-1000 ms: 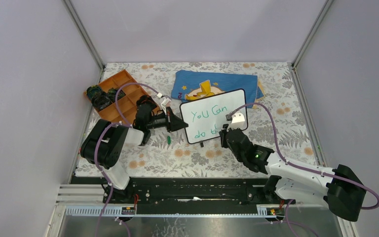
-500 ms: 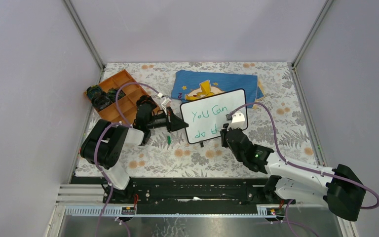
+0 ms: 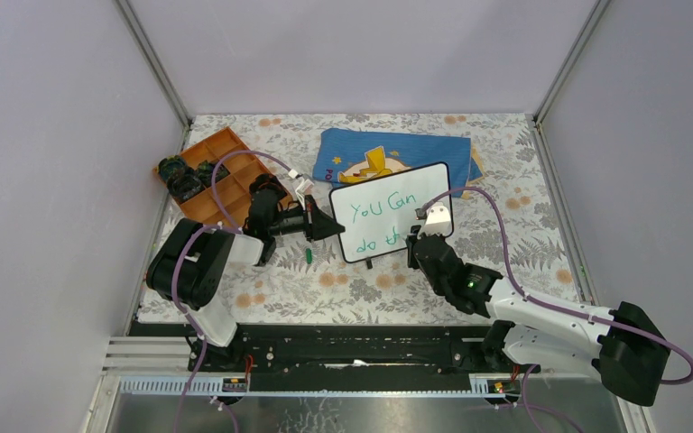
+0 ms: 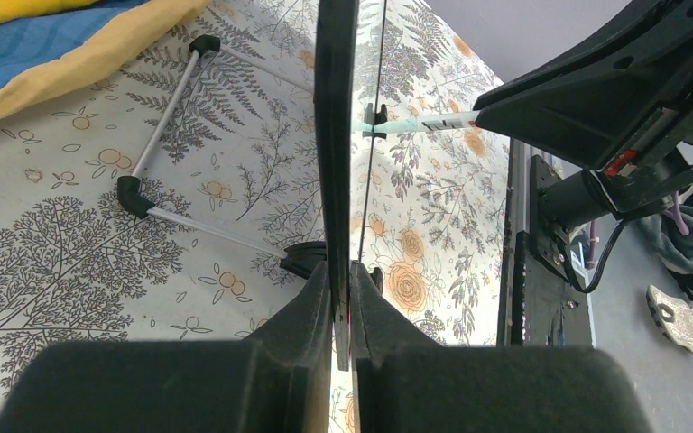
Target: Write a sentence on the whiteboard
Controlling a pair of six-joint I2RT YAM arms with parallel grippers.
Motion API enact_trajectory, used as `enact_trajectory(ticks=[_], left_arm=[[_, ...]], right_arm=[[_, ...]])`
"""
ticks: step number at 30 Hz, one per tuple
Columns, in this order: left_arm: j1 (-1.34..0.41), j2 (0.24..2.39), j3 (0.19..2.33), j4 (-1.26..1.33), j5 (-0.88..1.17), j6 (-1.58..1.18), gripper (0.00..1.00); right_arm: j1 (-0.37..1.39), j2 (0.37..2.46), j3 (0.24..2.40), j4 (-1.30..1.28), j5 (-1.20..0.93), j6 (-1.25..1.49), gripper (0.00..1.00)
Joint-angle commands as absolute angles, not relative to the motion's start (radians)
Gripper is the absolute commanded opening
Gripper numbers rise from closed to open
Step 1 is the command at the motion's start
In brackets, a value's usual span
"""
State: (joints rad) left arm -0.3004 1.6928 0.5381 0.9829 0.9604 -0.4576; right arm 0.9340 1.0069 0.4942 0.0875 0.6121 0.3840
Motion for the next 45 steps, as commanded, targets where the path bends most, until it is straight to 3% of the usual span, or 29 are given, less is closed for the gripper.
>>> enact_trajectory(ticks=[1, 45], left_arm=[[-0.325, 1.711, 0.522, 0.864, 0.96, -0.403, 0.0], [-0.326, 1.716, 0.523, 0.863, 0.96, -0.401, 0.0]], right_arm=[[0.923, 0.996, 0.511, 0.09, 0.631, 0.379, 0.0], [0.918, 0.895, 0.493, 0.091, 0.659, 0.379, 0.0]])
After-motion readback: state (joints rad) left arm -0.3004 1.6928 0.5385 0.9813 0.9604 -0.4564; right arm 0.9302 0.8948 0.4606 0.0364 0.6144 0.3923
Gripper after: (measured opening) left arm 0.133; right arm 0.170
